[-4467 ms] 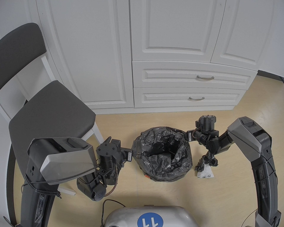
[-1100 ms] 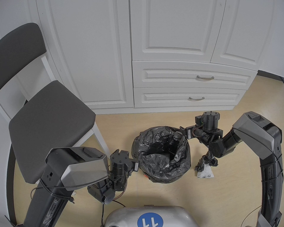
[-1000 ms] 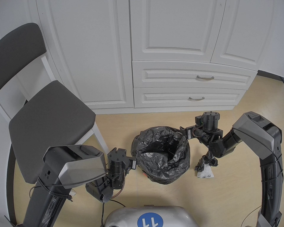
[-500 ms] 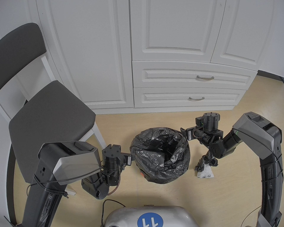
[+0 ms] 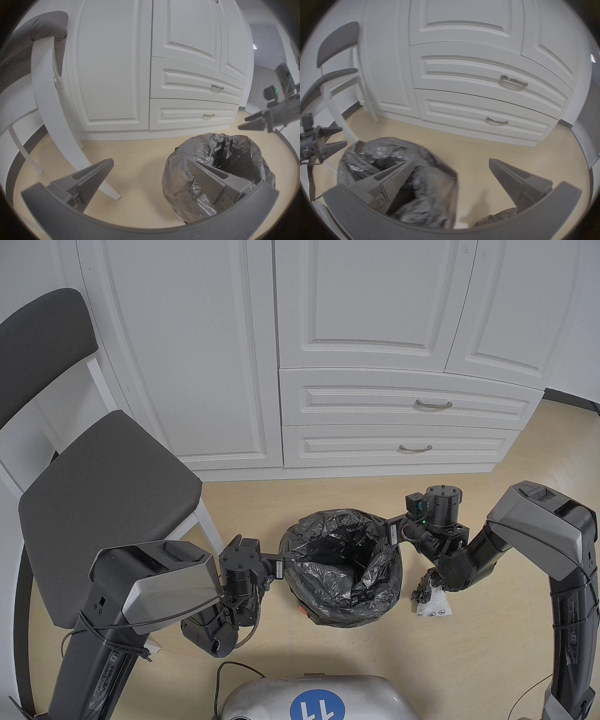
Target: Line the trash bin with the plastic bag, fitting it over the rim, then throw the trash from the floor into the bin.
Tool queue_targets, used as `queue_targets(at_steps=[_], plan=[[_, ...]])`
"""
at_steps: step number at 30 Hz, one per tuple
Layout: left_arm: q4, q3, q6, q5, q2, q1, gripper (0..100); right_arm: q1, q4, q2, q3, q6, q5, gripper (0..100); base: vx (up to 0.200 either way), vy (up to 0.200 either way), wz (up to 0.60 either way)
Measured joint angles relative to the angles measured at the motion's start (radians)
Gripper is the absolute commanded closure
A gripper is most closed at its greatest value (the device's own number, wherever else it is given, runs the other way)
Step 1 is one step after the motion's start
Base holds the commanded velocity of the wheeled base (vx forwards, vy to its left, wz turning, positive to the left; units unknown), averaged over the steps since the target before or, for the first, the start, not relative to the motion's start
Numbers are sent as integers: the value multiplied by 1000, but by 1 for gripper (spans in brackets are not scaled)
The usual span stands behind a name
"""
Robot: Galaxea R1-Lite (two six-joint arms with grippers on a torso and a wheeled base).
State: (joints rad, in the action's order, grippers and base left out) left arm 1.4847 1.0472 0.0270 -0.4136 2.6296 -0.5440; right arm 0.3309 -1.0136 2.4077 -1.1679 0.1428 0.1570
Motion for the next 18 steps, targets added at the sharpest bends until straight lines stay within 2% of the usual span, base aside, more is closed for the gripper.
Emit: queue_targets(at_steps=[10,13,18], plan=[[20,50,8,-3,28,4,0,119,-94,1,123,51,-7,0,0,0,0],[32,39,8,-5,27,4,0,123,-99,12,126,76,-3,0,0,0,0],[40,25,8,-7,26,0,0,94,-84,6,163,183,-1,0,0,0,0]])
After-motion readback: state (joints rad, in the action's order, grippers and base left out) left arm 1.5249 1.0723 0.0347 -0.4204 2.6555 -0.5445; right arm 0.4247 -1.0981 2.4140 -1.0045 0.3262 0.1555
